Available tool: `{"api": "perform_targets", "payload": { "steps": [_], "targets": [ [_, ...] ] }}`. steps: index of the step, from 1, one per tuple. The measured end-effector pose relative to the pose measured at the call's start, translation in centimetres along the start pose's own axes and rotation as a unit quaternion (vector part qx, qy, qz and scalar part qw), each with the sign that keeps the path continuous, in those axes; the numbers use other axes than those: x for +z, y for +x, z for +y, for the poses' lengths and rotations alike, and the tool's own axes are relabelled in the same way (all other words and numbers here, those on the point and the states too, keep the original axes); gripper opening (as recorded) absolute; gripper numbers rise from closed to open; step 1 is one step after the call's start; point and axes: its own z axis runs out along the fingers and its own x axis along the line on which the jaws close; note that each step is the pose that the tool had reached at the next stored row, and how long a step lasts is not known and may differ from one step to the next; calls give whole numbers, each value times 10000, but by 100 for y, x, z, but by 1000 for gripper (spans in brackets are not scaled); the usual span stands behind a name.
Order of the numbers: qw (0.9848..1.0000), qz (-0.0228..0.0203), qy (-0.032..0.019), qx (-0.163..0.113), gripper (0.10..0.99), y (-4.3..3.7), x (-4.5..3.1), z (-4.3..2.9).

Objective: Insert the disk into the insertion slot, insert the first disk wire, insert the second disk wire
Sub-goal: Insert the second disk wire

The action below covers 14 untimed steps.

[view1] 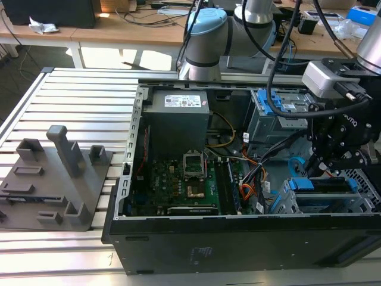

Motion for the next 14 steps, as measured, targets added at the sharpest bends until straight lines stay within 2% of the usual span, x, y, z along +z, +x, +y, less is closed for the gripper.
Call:
{"api": "perform_targets", "payload": {
  "steps": [2, 10, 14],
  "targets": [
    [10000, -2, -2, 20, 161, 6, -1, -66],
    [9989, -34, -29, 468, 161, 5, 31, -83],
    [9987, -39, -40, 501, 161, 29, 31, -195]
  ]
}}
